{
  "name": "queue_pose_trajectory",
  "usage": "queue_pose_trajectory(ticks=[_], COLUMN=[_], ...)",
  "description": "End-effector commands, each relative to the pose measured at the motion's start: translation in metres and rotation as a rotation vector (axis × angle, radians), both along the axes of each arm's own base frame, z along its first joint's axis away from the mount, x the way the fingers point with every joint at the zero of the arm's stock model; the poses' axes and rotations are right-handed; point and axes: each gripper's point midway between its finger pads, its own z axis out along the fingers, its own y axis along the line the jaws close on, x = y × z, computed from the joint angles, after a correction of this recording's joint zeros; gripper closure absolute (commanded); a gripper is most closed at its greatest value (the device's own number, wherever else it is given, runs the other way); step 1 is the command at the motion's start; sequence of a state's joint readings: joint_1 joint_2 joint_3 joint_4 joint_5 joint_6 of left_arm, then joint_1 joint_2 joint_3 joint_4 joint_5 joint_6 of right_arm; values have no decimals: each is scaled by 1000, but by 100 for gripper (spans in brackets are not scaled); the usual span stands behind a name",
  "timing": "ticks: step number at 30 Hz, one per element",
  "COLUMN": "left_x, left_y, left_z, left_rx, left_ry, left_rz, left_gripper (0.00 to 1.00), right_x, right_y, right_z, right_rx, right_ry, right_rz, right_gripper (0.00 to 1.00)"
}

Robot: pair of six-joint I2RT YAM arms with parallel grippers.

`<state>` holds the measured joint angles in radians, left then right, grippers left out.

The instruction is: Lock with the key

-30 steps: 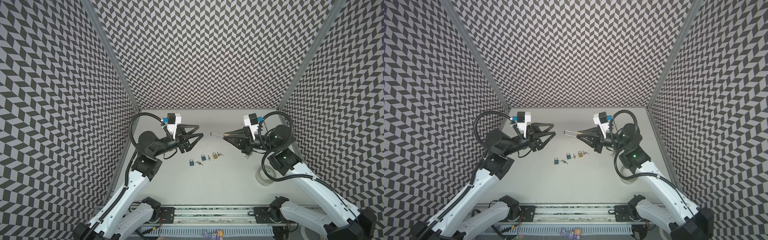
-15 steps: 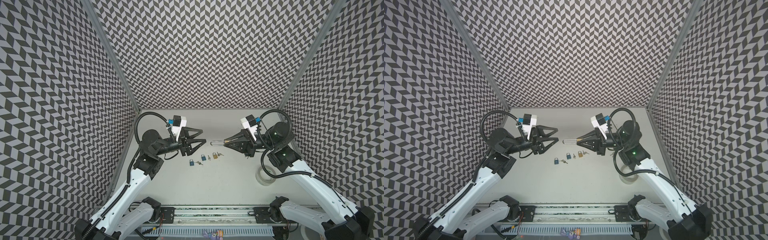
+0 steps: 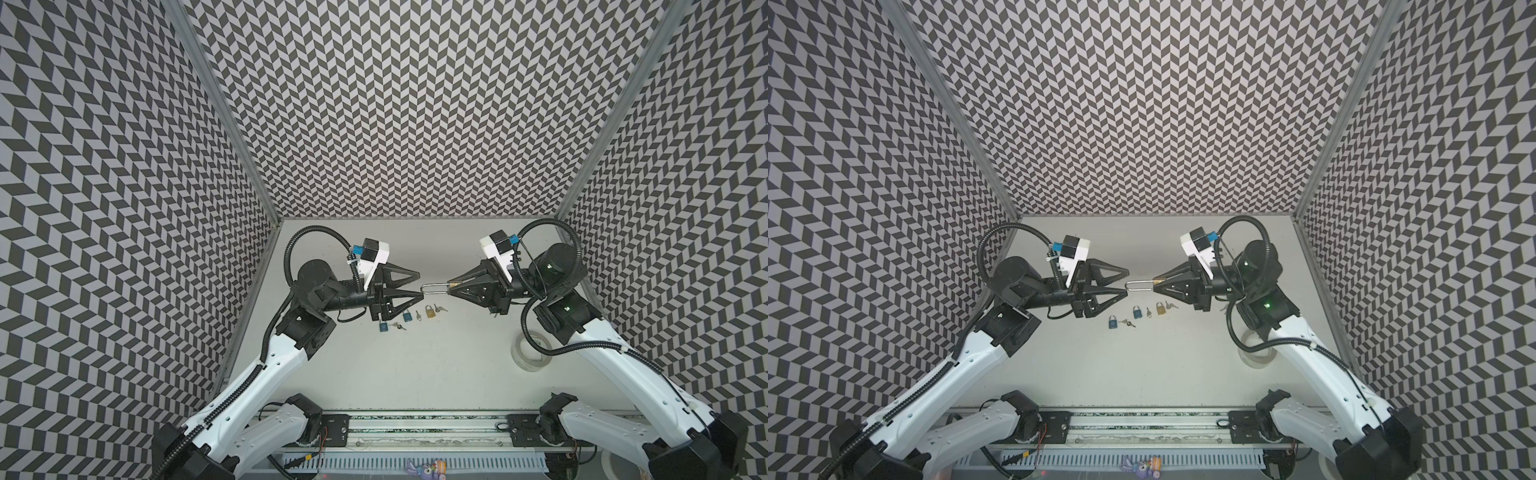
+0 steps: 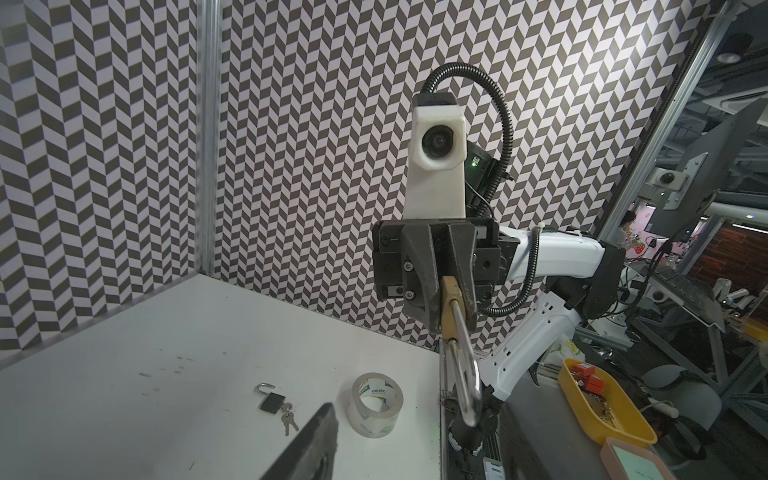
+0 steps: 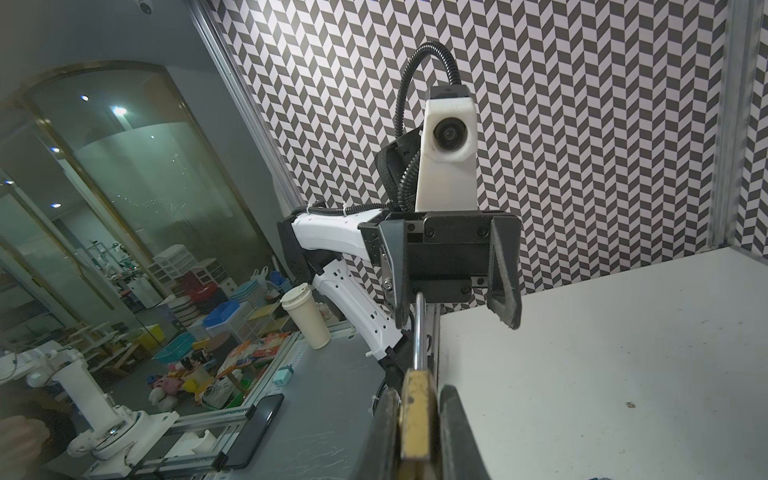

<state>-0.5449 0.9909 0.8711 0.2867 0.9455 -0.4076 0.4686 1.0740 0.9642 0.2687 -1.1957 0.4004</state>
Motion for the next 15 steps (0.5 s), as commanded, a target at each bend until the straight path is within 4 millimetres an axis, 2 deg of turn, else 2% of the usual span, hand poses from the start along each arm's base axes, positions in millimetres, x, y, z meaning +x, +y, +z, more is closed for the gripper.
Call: queue_pose_trajectory(ticks=[1,11,15], left_x=[-10,-11,-10], left_y=[-1,-3,-4], left_z=[22,21,18], left_rx=[-34,-30,-24], left_ry=[-72,-95,-89], left_rz=[-31,-31,-34], left_gripper=[44,80,89], right_x=[-2,6,6], right_y=[0,1,0], right_z=[5,2,5], right_rx=[14,3,9], right_ry=[-35,-31,-42], right_rz=[14,-24,-39], right_gripper=[100,100,100])
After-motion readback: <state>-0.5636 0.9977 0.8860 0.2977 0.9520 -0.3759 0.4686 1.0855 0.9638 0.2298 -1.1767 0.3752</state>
